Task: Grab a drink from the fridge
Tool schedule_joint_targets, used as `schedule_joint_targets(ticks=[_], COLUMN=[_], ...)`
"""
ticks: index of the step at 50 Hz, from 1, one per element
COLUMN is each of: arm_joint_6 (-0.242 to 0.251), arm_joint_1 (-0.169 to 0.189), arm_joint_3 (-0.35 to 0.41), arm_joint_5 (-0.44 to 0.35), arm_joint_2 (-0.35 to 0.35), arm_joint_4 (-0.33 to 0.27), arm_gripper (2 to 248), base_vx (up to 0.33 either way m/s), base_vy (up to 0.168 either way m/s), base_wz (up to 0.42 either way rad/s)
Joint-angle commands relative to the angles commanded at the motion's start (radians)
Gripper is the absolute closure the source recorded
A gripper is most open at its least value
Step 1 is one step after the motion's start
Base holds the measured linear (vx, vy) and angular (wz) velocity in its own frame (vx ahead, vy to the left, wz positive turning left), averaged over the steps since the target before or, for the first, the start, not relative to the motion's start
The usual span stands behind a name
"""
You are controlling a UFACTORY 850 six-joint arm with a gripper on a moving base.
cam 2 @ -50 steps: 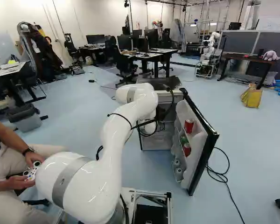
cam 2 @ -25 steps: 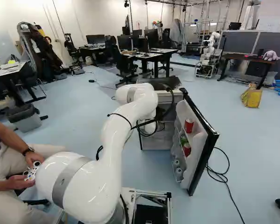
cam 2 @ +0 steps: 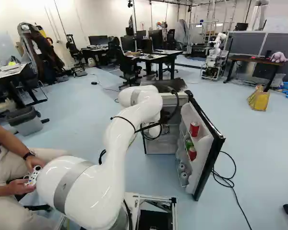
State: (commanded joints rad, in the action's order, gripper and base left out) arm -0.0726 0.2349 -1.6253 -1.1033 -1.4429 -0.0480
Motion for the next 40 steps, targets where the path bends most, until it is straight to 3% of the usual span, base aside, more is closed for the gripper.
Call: schedule_joint_targets(ticks=[14, 40], arm_joint_6=[0.000, 0.000], arm_joint_1=[0.000, 0.000], arm_joint_3=[0.009, 0.109], arm_joint_5=[0.000, 0.000], arm_joint_2=[0.007, 0.101], arm_joint_4=[0.000, 0.000], arm_gripper=[160, 160], base_vx=[0.000, 0.000], base_vy=[0.000, 0.000], base_wz=[0.000, 0.000])
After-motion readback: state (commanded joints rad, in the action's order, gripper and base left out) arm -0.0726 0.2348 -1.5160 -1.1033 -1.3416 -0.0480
